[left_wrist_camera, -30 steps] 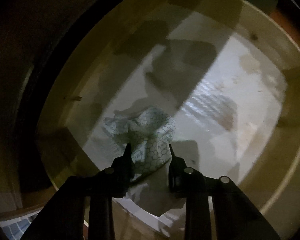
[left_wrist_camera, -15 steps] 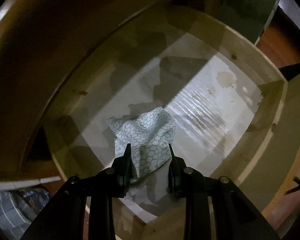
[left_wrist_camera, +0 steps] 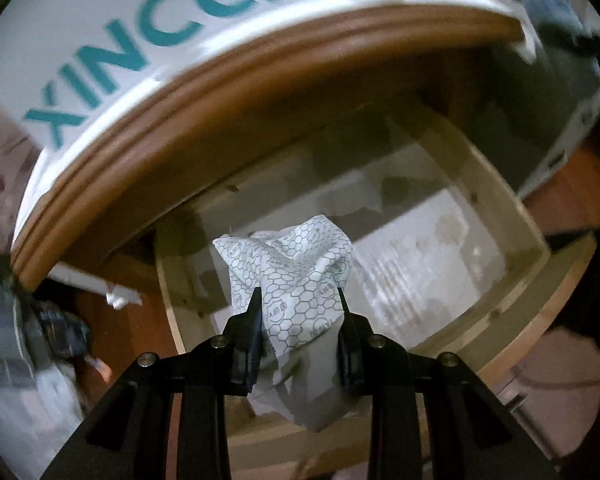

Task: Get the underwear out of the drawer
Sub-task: 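Lift the white hexagon-patterned cloth out and carry it over the box with the left gripper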

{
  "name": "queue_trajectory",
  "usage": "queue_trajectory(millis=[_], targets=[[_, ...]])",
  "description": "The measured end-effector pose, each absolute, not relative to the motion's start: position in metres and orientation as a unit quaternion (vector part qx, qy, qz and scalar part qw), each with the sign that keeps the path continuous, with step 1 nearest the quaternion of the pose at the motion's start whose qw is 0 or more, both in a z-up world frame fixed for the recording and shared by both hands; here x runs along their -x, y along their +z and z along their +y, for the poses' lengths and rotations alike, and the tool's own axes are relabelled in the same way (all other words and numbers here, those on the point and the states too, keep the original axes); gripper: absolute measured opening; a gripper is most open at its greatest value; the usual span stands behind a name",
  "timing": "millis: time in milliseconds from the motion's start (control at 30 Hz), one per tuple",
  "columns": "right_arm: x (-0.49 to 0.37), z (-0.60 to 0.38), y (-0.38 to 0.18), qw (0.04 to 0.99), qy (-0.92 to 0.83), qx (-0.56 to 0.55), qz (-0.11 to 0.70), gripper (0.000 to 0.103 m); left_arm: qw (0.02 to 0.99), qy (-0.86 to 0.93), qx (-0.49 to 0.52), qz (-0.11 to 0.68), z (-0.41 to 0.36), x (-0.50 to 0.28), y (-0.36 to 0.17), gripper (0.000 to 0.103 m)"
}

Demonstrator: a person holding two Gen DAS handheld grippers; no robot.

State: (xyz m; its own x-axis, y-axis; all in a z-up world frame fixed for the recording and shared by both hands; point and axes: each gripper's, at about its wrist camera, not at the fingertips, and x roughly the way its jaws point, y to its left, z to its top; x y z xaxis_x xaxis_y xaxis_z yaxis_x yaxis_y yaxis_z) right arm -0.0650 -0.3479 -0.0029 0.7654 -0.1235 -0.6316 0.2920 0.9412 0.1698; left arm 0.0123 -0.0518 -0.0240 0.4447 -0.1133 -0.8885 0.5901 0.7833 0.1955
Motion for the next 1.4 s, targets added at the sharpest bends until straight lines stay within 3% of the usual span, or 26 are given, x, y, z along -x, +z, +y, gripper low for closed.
queue_trajectory(millis=[467, 1100, 1400], targets=[[0.064, -0.345, -0.003, 0.932, -0.138, -0.099, 0.32, 0.037, 0.885, -0.135, -0.128, 0.427, -0.011, 0.003, 0.062, 0.027], [0.079, -0.391, 0.001, 0.916, -0.23, -0.145, 0.295, 0.038, 0.932, -0.049, -0.077, 0.35, 0.053, -0.022, 0.207, 0.027], [0.078, -0.394, 0.0, 0.915, -0.235, -0.153, 0.291, 0.038, 0.943, -0.081, -0.093, 0.308, 0.019, -0.061, 0.269, 0.027]])
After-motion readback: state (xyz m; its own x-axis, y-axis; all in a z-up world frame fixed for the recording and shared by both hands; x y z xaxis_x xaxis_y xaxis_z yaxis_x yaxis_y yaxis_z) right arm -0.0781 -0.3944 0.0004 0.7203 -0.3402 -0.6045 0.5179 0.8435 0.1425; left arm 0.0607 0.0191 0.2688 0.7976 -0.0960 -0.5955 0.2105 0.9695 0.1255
